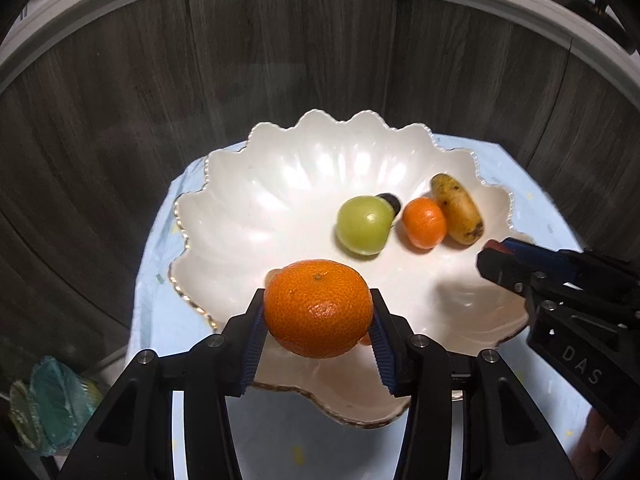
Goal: Organize fruits
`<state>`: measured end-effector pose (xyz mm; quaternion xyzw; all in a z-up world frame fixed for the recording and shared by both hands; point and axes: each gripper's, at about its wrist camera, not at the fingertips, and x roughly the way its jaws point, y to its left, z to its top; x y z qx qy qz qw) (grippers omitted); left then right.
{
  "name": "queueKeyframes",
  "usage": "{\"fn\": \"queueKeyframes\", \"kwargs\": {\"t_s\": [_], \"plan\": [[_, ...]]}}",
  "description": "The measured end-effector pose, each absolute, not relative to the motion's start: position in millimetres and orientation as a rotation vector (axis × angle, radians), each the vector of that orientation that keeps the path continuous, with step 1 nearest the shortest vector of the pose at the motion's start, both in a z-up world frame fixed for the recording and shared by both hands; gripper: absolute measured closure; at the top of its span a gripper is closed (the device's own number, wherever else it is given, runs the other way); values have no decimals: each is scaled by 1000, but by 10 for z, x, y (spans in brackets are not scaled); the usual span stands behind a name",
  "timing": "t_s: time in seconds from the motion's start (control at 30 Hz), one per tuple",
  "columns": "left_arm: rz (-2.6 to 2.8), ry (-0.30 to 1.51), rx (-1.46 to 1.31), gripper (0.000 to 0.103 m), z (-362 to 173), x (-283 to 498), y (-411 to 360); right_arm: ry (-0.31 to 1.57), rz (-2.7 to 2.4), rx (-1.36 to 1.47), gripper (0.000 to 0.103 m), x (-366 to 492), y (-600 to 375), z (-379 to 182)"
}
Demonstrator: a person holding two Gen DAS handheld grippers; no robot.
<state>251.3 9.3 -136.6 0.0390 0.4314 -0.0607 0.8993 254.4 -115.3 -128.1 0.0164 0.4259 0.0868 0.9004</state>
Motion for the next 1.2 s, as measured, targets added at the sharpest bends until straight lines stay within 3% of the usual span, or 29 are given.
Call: {"fn": "queueKeyframes", "kwargs": {"t_s": [0.03,0.07,0.17,0.3,0.37,0.5,0.83,1.2], "plan": [[-114,877,92,37,-1342,2504,93,883,175,35,72,2545,-1159,-1283],[-103,857,96,32,-1307,2487,98,877,167,36,59,2538,-1171,-1275],[-90,841,93,31,-1243,2486,138,853,123,36,39,2526,-1220,-1230],[-69,827,89,19,-1187,2479,174,844,107,46,35,2521,-1260,-1183],[-49,811,92,16,-1140,2454,190,832,86,45,28,2505,-1271,-1148],[-36,801,86,9,-1061,2414,221,818,68,46,23,2492,-1294,-1093],[6,762,95,1,-869,2277,266,787,38,28,18,2372,-1301,-918],[26,734,87,1,-646,1956,303,751,17,36,14,2084,-1312,-730]]}}
